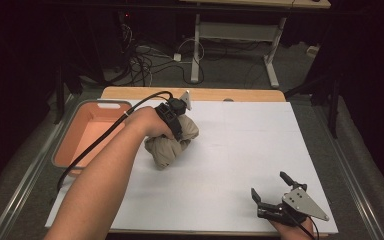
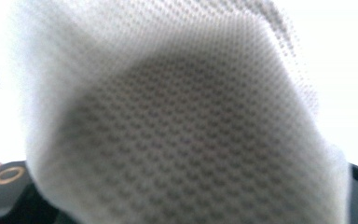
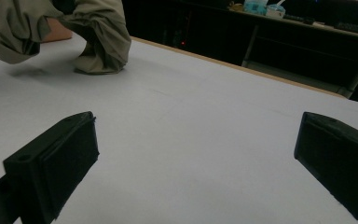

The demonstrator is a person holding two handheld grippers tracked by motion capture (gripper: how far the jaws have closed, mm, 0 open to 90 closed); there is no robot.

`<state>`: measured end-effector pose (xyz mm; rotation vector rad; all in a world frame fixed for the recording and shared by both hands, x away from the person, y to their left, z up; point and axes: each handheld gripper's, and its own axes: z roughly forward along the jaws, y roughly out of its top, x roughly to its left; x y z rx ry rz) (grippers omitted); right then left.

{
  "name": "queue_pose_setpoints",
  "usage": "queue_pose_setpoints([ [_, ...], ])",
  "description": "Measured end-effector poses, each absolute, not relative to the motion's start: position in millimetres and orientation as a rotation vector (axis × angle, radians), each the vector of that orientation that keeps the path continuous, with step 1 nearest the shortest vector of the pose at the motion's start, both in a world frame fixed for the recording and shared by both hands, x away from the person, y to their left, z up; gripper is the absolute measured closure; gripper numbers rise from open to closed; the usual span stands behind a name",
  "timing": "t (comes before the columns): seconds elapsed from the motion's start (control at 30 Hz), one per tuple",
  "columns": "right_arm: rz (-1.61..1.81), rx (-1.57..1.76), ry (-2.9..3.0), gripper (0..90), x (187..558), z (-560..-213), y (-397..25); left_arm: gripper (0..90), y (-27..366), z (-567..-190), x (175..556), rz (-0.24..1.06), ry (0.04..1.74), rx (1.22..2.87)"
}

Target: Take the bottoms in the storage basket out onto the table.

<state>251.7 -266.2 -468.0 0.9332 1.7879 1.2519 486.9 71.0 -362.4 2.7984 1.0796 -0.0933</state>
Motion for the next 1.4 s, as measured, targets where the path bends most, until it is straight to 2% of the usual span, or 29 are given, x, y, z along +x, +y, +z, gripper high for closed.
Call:
queue_pose_setpoints([
  [0.27,1.247,0.935,1.790,0.4,252.1,-468.7,-265.6,53.3,71.2,-388.6,489.0,-0.079,1.079,2.749],
  [0.43,1.246,0.934,1.787,0.4,251.9,-468.5,-265.5,52.9,71.4,-400.4,486.1,0.035,1.015,2.697],
  [0.5,1.246,0.935,1.787,0.4,251.9,-468.6,-265.0,52.9,73.4,-408.2,483.3,0.095,0.981,2.626],
  [0.73,1.243,0.937,1.783,0.4,253.0,-468.5,-265.1,52.6,78.9,-425.8,481.9,0.149,0.987,2.437],
  [1.03,1.243,0.936,1.775,0.5,255.0,-469.1,-263.7,49.5,80.2,-443.0,476.2,0.221,0.957,2.278],
  [1.27,1.240,0.937,1.775,0.4,256.1,-469.8,-261.4,43.2,78.5,-455.5,472.5,0.255,0.937,2.198],
  [1.4,1.236,0.935,1.775,0.4,256.5,-470.0,-260.3,33.4,75.7,-463.2,471.9,0.254,0.938,2.175],
])
